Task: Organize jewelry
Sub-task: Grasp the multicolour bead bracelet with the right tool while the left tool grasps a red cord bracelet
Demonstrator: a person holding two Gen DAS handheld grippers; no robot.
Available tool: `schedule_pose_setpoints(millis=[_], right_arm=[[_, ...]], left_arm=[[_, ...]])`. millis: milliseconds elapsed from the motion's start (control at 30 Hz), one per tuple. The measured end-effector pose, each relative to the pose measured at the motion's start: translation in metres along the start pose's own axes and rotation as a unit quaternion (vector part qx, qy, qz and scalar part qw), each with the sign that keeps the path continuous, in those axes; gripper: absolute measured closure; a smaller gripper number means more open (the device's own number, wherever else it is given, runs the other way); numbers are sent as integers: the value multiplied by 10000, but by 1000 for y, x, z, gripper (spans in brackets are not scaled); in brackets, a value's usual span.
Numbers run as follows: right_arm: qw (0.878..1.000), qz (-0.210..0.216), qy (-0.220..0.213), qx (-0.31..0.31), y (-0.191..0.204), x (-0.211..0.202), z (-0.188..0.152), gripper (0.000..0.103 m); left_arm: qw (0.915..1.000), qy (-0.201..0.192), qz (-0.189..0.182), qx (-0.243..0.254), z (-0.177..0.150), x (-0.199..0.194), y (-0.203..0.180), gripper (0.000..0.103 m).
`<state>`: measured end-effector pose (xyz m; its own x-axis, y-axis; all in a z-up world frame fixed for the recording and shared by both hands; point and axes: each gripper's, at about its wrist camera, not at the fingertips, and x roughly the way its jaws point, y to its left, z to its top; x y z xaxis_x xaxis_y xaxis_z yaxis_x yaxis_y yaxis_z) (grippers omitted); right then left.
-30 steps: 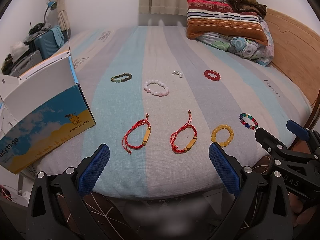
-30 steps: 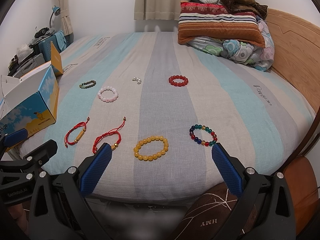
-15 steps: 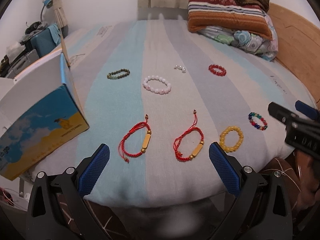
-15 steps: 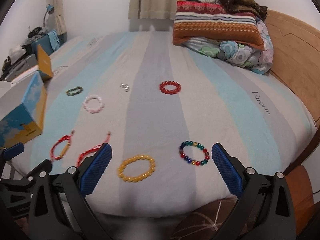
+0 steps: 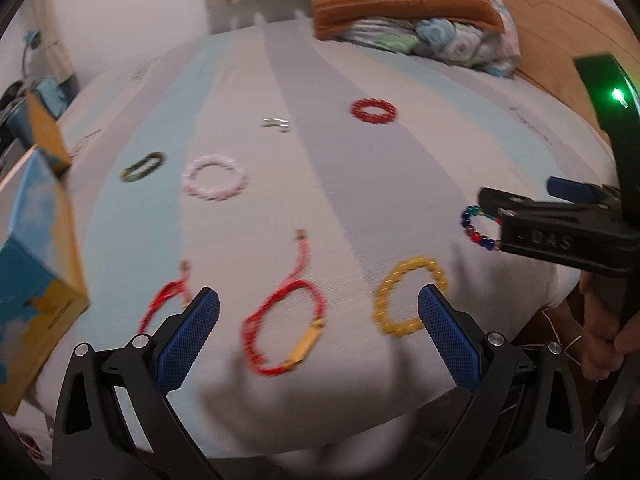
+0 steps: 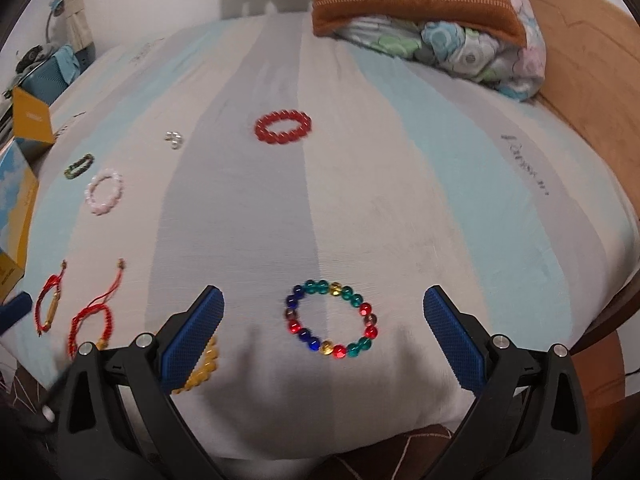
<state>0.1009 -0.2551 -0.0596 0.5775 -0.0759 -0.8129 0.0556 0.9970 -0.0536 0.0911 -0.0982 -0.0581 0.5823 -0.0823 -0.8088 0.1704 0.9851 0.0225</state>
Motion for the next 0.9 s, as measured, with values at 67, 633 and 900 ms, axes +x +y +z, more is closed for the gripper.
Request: schedule_pose_setpoints(millis=[67,633,900], right_arm=[[10000,-12,77,49,-6,8,1,7],[9987,97,470,168,-13,60,-15,27],[9986,249,439,138,-8,63,-16,50]], left_arm=[[9999,77,-50,-63,1,9,-3,6],[9979,380,66,-513,-24,46,25,21],[9976,403,167,-529,-25,45,30,41]])
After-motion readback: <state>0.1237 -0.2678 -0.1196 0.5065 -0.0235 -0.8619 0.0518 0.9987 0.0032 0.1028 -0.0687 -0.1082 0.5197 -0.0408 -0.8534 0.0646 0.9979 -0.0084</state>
